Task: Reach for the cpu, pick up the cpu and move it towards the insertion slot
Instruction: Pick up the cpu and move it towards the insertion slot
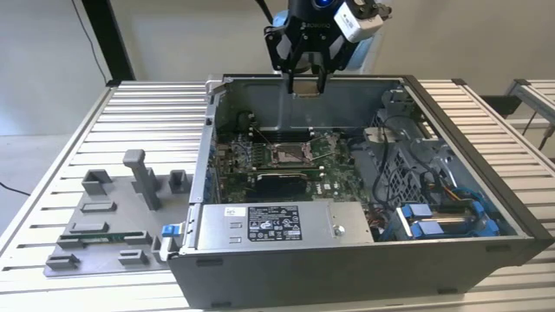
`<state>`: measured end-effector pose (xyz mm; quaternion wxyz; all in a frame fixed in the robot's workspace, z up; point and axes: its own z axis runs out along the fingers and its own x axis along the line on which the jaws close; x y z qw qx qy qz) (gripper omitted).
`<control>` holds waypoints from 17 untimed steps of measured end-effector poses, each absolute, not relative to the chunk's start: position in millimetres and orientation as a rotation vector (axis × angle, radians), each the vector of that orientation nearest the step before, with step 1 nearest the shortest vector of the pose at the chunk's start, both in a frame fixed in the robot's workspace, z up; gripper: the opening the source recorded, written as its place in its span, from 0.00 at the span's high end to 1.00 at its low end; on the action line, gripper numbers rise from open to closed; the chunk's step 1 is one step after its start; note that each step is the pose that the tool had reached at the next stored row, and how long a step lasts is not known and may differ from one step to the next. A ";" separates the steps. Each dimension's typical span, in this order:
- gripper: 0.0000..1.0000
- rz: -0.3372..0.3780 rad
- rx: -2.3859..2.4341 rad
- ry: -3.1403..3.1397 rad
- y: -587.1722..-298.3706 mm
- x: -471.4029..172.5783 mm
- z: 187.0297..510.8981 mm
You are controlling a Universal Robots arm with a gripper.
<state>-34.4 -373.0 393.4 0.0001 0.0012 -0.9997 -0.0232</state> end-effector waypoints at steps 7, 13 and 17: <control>1.00 -0.073 0.004 -3.141 -366.3 -34.6 393.4; 1.00 -0.073 0.004 -3.141 -360.5 -34.6 393.4; 1.00 -0.073 0.004 -3.140 -355.6 -34.6 393.4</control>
